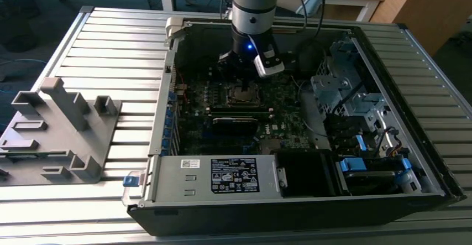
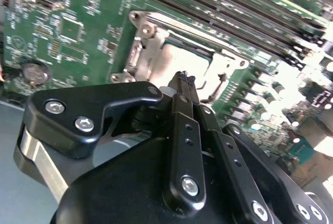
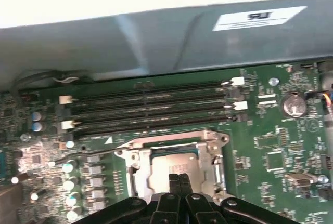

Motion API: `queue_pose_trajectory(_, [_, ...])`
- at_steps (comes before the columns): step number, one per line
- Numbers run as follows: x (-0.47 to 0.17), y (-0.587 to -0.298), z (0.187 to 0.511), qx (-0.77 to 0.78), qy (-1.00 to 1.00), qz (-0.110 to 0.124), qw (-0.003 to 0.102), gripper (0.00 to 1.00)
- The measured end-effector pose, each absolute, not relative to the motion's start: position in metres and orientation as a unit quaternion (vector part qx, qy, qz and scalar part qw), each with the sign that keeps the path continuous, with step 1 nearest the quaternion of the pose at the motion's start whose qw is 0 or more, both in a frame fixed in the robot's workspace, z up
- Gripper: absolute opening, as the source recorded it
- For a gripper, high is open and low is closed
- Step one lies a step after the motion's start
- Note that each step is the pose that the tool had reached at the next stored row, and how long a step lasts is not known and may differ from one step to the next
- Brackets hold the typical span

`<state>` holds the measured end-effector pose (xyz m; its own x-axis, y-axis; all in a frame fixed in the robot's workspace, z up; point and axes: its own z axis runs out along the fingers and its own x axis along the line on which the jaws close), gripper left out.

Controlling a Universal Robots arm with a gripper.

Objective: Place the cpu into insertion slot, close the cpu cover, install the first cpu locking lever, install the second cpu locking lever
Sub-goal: 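Close the cpu cover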

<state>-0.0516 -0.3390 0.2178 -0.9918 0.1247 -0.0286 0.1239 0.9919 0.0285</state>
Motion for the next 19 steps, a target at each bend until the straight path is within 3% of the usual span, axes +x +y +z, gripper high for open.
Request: queue_pose_trajectory(19, [-0.0512, -0.3417, 0.2196, 0.062, 0.998, 0.007, 0.016, 0.11])
